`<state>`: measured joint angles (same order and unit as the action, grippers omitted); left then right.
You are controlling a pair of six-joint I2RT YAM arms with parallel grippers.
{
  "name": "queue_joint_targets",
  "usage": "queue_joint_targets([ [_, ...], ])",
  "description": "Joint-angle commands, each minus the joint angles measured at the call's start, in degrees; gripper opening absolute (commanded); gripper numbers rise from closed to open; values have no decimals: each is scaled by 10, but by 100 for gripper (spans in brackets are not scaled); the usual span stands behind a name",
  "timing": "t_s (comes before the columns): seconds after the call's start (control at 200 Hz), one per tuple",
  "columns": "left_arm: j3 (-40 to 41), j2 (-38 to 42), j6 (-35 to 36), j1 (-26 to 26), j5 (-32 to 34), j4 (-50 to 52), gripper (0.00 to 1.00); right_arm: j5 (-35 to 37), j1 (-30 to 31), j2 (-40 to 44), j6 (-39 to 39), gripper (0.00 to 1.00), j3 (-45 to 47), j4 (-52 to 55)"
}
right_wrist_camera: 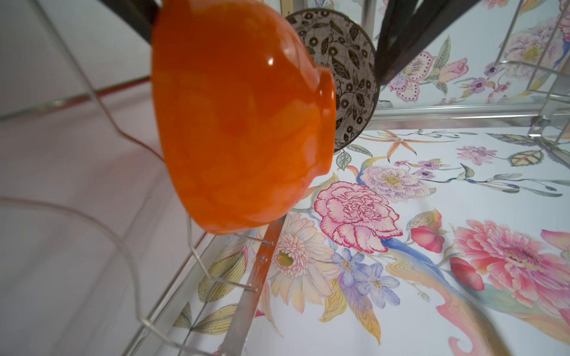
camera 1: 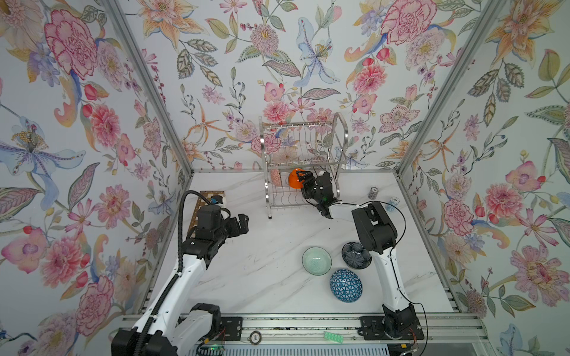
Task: Load bowls into a dish rack
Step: Place the bowl in the dish rack.
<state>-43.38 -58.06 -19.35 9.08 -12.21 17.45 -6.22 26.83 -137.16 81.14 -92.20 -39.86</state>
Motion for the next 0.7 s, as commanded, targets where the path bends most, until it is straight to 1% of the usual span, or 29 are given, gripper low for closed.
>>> queue_joint_targets([
  [0.0, 9, 10, 8, 6, -2, -4, 99, 21, 11, -40, 40, 83, -2, 64],
  [0.135, 9, 11, 8, 8, -3, -4, 99, 34, 10, -40, 45, 77, -3, 75],
  [0.24, 8, 11, 8, 7, -4, -4, 99, 35, 10, -40, 33, 65, -5, 81],
  [0.38, 9, 11, 8, 8, -5, -4, 99, 38, 12, -35, 3, 59, -9, 103],
  [0.541, 10, 11, 8, 9, -6, -5, 99, 42, 15, -26, -42, 57, -15, 127],
  [0.696, 10, 10, 8, 9, -5, -4, 99, 55, 19, -11, -113, 57, -30, 178],
])
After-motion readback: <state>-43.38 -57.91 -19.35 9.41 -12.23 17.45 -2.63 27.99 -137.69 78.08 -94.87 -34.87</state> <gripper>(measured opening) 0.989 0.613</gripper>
